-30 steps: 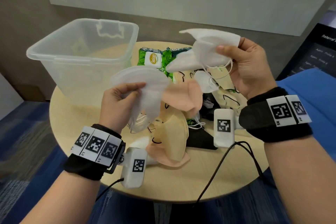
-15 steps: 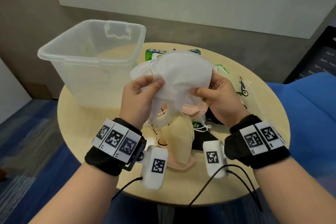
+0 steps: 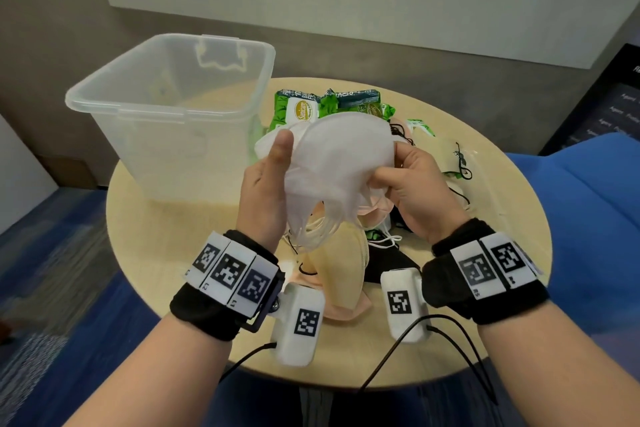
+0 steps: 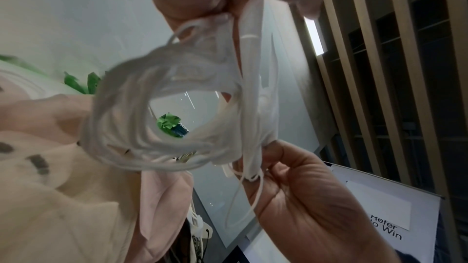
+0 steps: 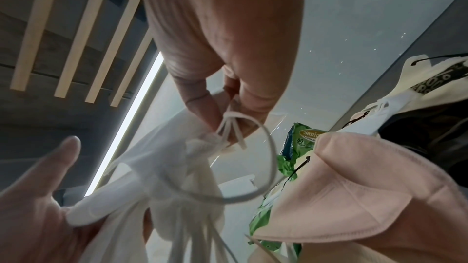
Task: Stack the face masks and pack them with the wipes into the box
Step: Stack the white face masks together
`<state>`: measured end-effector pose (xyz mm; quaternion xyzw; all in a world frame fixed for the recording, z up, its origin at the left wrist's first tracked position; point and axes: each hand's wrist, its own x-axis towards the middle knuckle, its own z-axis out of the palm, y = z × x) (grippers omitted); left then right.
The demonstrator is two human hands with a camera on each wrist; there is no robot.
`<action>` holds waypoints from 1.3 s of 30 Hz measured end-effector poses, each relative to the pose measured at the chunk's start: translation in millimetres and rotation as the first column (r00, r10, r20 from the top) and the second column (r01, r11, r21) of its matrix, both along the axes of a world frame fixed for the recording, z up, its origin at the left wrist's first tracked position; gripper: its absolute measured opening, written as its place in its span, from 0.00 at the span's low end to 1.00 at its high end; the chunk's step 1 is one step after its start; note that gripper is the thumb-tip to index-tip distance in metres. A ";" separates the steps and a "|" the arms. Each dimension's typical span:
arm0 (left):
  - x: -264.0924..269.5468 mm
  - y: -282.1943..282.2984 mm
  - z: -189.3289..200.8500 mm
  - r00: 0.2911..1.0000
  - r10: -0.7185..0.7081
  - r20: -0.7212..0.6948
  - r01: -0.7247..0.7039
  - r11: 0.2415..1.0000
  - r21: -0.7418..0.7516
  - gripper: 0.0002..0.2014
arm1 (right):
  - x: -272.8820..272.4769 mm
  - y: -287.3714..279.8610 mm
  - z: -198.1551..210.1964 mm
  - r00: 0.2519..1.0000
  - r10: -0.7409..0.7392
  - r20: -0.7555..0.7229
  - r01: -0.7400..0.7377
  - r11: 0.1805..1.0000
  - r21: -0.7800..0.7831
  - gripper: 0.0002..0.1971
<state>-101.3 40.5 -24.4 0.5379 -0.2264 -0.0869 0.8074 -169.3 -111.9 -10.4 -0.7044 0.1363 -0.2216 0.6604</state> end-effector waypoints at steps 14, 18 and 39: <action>7.6 0.5 -5.2 0.996 0.057 0.062 -0.059 0.998 0.029 0.06 | -4.0 2.8 7.6 0.987 0.076 0.142 -0.097 0.985 0.146 0.07; 9.3 3.3 -5.6 0.996 0.058 0.066 -0.059 0.998 0.019 0.06 | -4.3 -10.2 9.9 0.972 -0.060 0.225 0.014 0.979 0.202 0.07; 8.5 7.5 -2.7 0.961 0.113 0.252 -0.107 0.994 -0.037 0.29 | -25.2 -25.7 50.2 0.930 -0.019 0.366 -0.041 0.987 0.156 0.12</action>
